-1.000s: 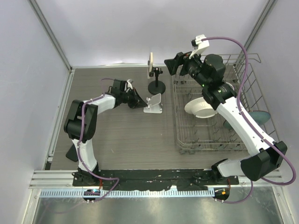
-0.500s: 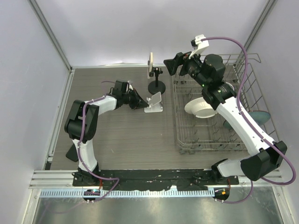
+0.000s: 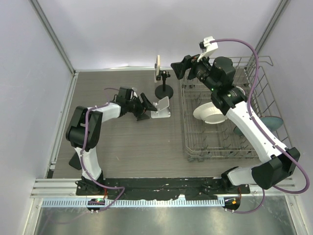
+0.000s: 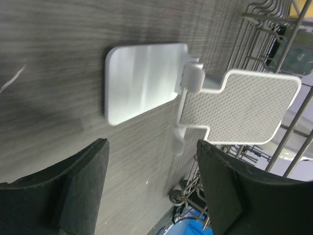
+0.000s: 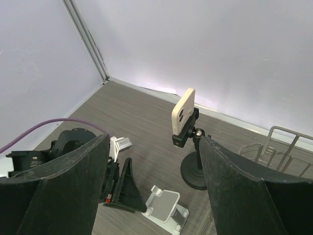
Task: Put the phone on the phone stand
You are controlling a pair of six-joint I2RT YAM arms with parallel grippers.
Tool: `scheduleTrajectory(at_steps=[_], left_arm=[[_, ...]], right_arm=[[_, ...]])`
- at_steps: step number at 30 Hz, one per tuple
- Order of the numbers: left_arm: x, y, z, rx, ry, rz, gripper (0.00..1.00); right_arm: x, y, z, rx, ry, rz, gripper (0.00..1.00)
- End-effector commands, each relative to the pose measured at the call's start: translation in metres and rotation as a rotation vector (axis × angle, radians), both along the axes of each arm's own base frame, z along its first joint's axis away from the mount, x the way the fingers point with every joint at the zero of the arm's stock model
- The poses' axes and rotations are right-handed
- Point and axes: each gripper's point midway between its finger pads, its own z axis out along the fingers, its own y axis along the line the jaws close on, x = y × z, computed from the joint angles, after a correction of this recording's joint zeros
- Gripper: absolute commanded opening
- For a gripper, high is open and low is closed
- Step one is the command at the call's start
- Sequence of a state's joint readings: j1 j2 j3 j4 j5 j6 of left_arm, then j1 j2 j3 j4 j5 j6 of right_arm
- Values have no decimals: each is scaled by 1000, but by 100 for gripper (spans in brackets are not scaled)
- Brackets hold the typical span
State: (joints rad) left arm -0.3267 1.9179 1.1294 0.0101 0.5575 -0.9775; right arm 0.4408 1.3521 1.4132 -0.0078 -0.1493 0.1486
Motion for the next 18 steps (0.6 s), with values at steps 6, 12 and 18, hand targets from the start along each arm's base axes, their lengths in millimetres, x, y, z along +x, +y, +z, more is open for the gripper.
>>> scheduleTrajectory(at_steps=[6, 12, 18], left_arm=[[-45, 148, 33, 562, -29, 261, 74], [-145, 297, 24, 953, 353, 805, 85], [-234, 362, 17, 921, 668, 1194, 97]], right_arm=[[1, 0, 13, 19, -50, 6, 79], [-1, 1, 15, 27, -53, 22, 79], [-6, 2, 19, 35, -58, 40, 79]])
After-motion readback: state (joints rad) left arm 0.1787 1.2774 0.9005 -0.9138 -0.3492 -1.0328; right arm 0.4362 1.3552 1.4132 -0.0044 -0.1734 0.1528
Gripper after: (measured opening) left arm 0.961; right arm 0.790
